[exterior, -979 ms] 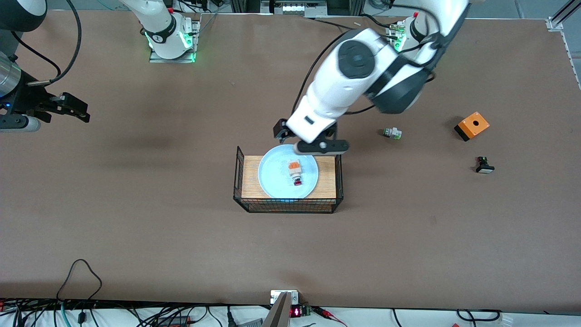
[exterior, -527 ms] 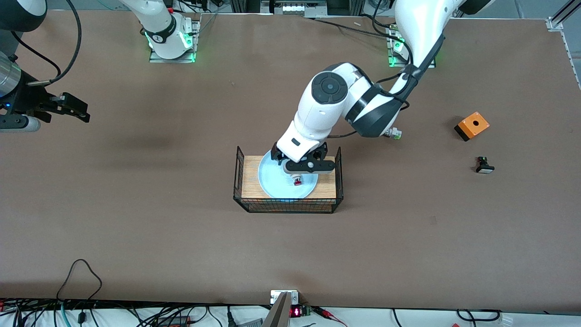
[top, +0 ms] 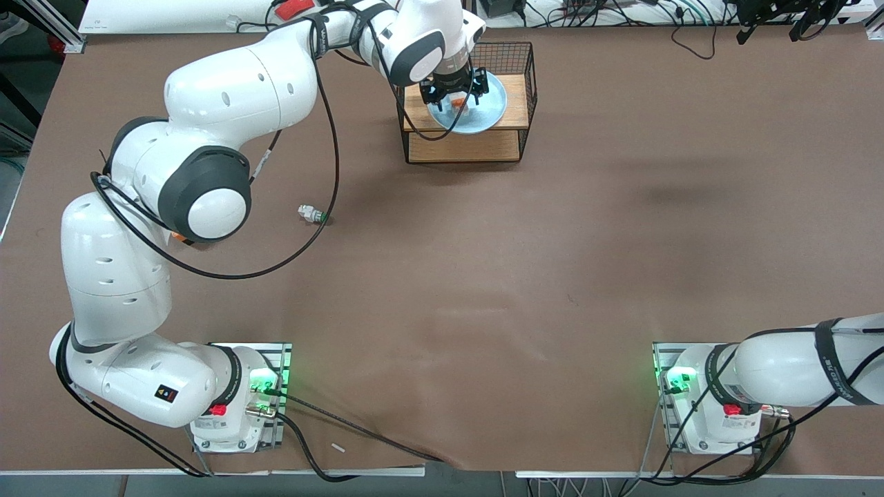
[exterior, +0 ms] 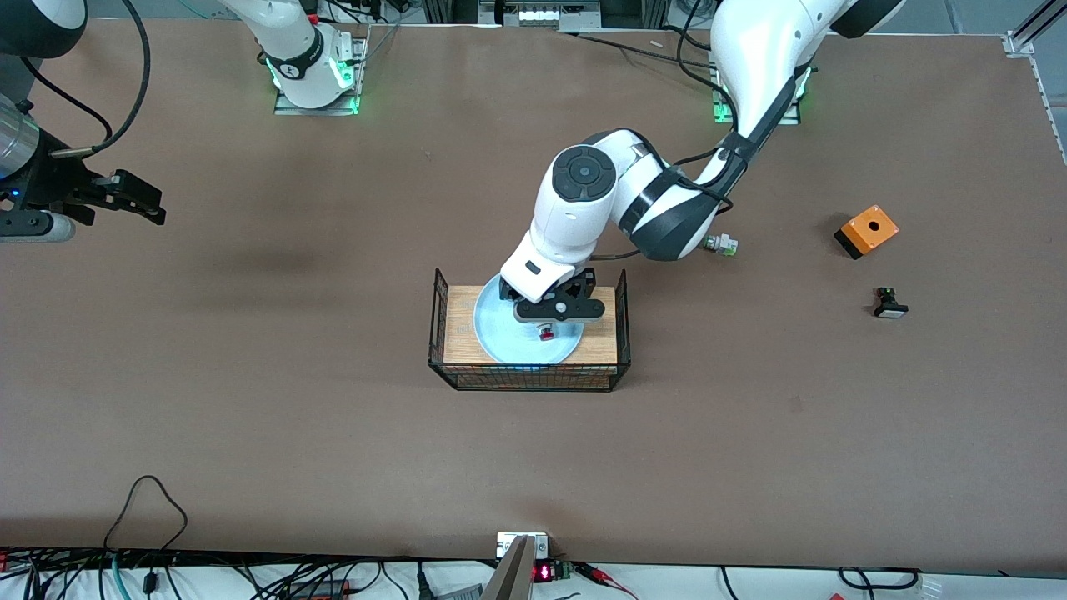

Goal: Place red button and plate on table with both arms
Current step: 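Move the left gripper over the plate and lower onto the red button, then grasp the red button with the left gripper and lift it off the plate, then carry the button away with the left gripper while the right gripper reaches the plate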

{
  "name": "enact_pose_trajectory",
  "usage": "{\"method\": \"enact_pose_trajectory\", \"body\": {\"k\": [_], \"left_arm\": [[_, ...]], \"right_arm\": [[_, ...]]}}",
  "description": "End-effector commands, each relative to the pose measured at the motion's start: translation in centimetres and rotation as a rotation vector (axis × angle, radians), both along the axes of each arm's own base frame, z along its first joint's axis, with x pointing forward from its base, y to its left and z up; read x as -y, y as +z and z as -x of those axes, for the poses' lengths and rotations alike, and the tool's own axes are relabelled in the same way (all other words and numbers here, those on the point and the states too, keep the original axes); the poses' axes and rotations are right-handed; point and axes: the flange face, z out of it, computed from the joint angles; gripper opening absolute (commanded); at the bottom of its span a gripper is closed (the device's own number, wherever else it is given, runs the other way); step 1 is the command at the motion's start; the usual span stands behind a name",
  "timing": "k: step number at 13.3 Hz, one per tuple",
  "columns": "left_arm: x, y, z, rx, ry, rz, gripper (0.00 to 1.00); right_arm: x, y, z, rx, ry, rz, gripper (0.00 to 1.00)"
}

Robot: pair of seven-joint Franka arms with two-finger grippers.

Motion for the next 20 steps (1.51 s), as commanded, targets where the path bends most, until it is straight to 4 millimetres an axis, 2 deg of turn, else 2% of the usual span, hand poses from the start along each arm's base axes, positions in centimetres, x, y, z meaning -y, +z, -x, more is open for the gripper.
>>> {"method": "enact_pose_trajectory", "body": {"k": [1, 3, 4, 6, 7, 8, 9, 11, 12, 13, 15, 16, 18, 20], "left_arm": [[0.6, -0.1, -0.6, 0.030, 0.008, -0.003, 0.68], [0.5, 0.0, -0.7, 0.032, 0.010, -0.003, 0.34], [0.4, 0.2, -0.8, 0.034, 0.010, -0.001, 0.25], [0.1, 1.5, -0.9, 0.047, 0.015, 0.004, 0.23], [-0.6, 3.3, -1.2, 0.060, 0.023, 0.010, 0.23], [-1.6, 6.2, -1.1, 0.062, 0.032, -0.005, 0.23], [-2.5, 8.2, -0.5, 0.037, 0.032, -0.042, 0.23], [-5.0, 13.5, 0.8, -0.008, 0.054, -0.076, 0.23], [-6.5, 15.2, 1.4, -0.033, 0.042, -0.123, 0.23], [-8.6, 16.1, 1.1, -0.058, 0.031, -0.161, 0.22], [-15.0, 16.6, -1.0, -0.128, -0.026, -0.221, 0.22], [-18.8, 15.7, -2.2, -0.194, -0.058, -0.227, 0.22], [-26.6, 12.4, -4.6, -0.270, -0.148, -0.225, 0.22], [-33.1, 9.1, -6.4, -0.303, -0.240, -0.202, 0.22]], "right_arm": [[-0.2, 0.4, -0.1, 0.008, 0.006, -0.006, 1.00], [0.2, 0.7, -0.1, 0.013, -0.002, -0.006, 1.00], [0.0, 0.5, -0.1, 0.009, 0.003, -0.006, 1.00], [-0.3, -0.2, -0.4, -0.007, 0.006, -0.004, 1.00], [-0.3, -0.2, -0.4, -0.005, 0.006, -0.004, 1.00], [-0.3, -0.2, -0.4, -0.007, 0.012, -0.005, 1.00], [-0.3, -0.3, -0.4, -0.009, 0.021, -0.003, 1.00], [-0.5, -0.2, -0.2, -0.017, -0.003, -0.009, 1.00], [-0.9, 0.1, -0.1, -0.016, -0.071, -0.044, 1.00], [-2.1, 0.6, -0.1, -0.014, -0.160, -0.093, 1.00], [-8.4, 0.5, 0.3, -0.029, -0.230, -0.111, 1.00], [-11.8, 0.5, 0.9, -0.034, -0.275, -0.108, 1.00], [-18.5, -1.4, 1.2, -0.063, -0.379, -0.088, 1.00], [-25.6, -3.6, 1.8, -0.092, -0.429, -0.056, 1.00]]}}
